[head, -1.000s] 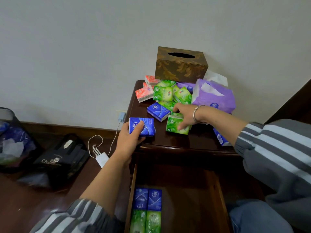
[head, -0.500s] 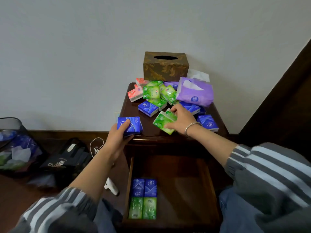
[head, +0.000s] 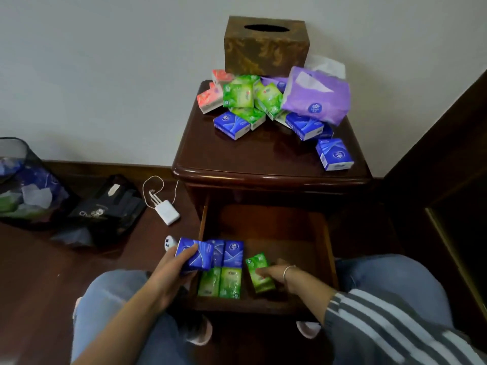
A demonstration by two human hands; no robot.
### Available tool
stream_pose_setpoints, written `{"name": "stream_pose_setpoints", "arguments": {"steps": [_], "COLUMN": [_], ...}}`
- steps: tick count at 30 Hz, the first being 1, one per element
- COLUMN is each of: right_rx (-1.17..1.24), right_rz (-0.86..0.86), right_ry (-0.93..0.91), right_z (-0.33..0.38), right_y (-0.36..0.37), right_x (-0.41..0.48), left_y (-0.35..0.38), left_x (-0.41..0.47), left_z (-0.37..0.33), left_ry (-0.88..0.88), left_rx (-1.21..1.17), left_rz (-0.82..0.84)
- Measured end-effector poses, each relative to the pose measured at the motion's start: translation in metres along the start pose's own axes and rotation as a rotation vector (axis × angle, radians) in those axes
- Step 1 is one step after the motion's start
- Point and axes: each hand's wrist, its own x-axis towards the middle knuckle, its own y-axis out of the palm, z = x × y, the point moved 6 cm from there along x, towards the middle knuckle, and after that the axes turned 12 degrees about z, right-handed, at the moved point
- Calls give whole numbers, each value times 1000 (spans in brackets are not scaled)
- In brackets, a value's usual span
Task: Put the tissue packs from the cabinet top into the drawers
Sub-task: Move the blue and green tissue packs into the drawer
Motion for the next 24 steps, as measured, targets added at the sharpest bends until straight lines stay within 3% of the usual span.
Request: {"name": "stream_pose_setpoints", "arguments": {"steps": [6, 10, 17, 21, 24], "right_rx": [-405, -256, -480, -387, -351], "right_rz": [-118, -104, -29, 125, -49], "right_ry": [69, -18, -27, 52, -82], "right_z": [-9, -7, -18, -17, 11], "right_y": [3, -5, 15, 21, 8], "right_x": [32, 47, 56, 42, 20], "left_y": [-2, -1, 7, 12, 22], "left_x": [15, 30, 42, 40, 35], "left_z": [7, 4, 2, 2, 4], "left_ry": [-27, -29, -28, -50, -80], "left_rx": [27, 59, 0, -18, -22], "left_rz": [-15, 21, 61, 90, 138]}}
